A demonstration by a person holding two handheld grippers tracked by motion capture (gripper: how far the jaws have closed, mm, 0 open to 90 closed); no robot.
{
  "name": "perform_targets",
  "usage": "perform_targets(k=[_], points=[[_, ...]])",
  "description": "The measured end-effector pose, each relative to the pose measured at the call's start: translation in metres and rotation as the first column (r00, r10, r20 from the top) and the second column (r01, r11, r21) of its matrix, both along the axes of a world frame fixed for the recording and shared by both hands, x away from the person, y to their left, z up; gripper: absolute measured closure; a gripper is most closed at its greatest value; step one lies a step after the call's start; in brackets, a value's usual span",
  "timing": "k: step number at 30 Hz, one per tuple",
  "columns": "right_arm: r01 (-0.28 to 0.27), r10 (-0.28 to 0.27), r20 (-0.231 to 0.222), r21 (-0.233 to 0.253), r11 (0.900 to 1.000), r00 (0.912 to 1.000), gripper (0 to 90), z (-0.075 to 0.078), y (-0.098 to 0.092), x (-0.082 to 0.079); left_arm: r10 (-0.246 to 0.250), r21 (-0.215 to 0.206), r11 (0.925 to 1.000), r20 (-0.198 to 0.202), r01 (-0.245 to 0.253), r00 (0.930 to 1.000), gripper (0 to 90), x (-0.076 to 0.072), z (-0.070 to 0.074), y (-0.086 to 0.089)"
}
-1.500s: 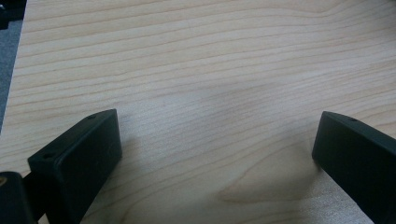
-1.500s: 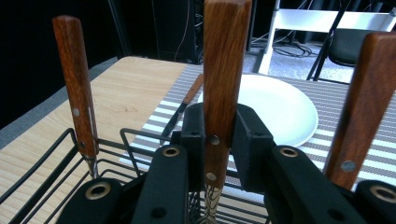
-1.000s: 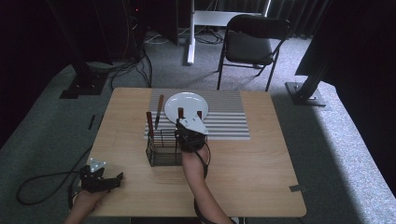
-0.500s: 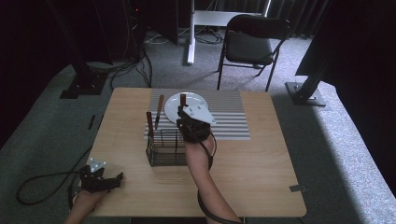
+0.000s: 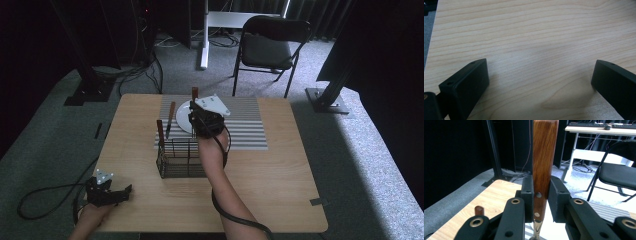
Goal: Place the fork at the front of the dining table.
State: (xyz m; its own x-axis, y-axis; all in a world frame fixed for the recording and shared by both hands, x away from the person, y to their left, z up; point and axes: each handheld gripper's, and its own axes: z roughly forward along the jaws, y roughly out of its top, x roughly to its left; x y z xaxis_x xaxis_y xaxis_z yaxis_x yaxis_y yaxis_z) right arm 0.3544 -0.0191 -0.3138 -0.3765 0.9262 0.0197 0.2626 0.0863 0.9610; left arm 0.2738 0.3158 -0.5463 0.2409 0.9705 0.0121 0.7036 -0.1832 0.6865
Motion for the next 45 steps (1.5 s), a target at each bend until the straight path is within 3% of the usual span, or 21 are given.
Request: perform_targets(k=[12,19,30,37,45], points=[[0.032,-0.031,0.006,-0.02,0.999,0.9995,75.7,0.007,-0.003,0.028,0.0,0.0,1.0,0.0,0.0,1.0,1.2,0.0,0.0,0.0],[0.056,-0.056,-0.013,-0.022,0.998,0.9983,75.7,0.009,-0.01,0.05,0.001,0.0,1.0,0.001,-0.001,1.0,1.1,0.0,0.0,0.0],[0.098,-0.1,-0.049,-0.05,0.994,0.9937,75.7,-0.001,-0.025,0.078,-0.001,0.002,1.0,0.0,0.001,1.0,1.1,0.0,0.0,0.0],[0.125,-0.128,-0.061,-0.057,0.991,0.9899,75.7,-0.007,-0.043,0.087,0.001,0.0,1.0,0.002,-0.001,1.0,1.1,0.0,0.0,0.0],[0.137,-0.141,-0.095,-0.052,0.989,0.9855,75.6,-0.026,-0.064,0.092,0.0,0.0,1.0,0.0,0.0,1.0,1.2,0.0,0.0,0.0]])
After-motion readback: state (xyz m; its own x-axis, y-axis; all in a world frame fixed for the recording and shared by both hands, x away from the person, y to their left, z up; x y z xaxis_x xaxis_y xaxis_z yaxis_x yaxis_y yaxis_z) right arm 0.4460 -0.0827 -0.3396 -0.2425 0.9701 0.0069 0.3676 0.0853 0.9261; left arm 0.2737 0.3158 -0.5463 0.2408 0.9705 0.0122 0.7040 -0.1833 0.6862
